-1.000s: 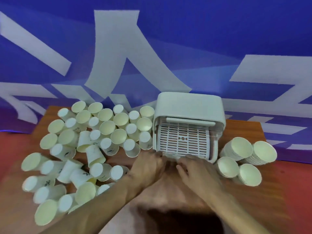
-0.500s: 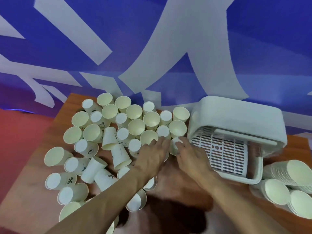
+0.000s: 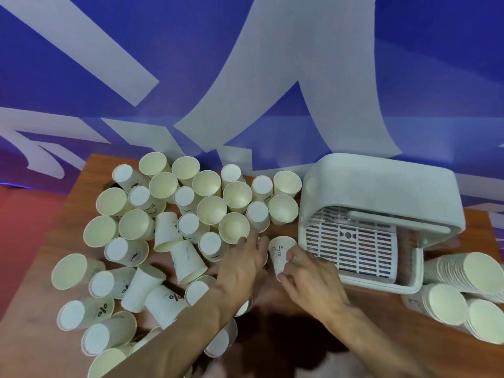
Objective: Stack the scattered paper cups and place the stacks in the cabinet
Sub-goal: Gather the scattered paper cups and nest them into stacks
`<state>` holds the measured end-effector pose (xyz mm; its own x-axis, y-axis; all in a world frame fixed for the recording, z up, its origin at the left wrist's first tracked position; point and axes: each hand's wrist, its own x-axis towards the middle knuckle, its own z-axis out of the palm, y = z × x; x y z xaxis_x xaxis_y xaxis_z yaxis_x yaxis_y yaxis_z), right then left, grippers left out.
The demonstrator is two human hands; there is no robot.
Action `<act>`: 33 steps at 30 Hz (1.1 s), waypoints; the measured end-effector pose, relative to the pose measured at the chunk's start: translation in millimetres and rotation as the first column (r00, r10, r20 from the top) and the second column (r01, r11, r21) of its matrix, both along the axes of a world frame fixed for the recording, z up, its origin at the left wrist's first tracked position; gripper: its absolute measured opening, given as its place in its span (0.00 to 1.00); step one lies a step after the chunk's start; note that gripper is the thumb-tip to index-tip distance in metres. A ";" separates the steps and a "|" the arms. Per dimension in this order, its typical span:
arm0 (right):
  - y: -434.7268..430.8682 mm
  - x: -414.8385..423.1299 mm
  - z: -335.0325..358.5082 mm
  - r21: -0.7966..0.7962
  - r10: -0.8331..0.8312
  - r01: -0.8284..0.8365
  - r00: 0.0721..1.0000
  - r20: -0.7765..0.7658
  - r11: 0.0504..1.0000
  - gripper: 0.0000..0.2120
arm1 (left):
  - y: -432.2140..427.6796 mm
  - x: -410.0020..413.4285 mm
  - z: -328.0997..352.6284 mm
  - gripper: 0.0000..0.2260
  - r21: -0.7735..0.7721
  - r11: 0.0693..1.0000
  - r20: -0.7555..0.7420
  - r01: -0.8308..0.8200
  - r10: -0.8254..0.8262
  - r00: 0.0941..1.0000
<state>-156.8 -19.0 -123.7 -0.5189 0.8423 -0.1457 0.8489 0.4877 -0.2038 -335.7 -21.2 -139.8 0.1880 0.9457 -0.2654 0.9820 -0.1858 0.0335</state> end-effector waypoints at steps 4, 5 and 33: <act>-4.0 5.2 0.5 0.038 0.017 -0.014 0.996 -0.091 0.999 0.11 | -10.0 0.3 2.4 0.24 0.021 0.997 0.112 -0.081 0.078 0.991; -1.2 5.2 0.2 0.042 0.005 -0.001 0.995 -0.098 0.999 0.11 | -10.0 -0.9 3.3 0.21 0.026 0.994 0.147 -0.102 0.097 0.984; -21.1 40.6 48.7 -0.157 -0.304 0.279 0.938 -0.169 0.948 0.06 | -6.8 9.6 58.5 0.10 -0.049 0.997 0.381 -0.053 0.068 0.922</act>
<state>-116.2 -40.1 -75.0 -0.2822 0.9411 -0.1861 0.8896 0.1841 -0.4181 -326.1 -28.0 -81.3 0.2249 0.9493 -0.2197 0.9025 -0.1179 0.4143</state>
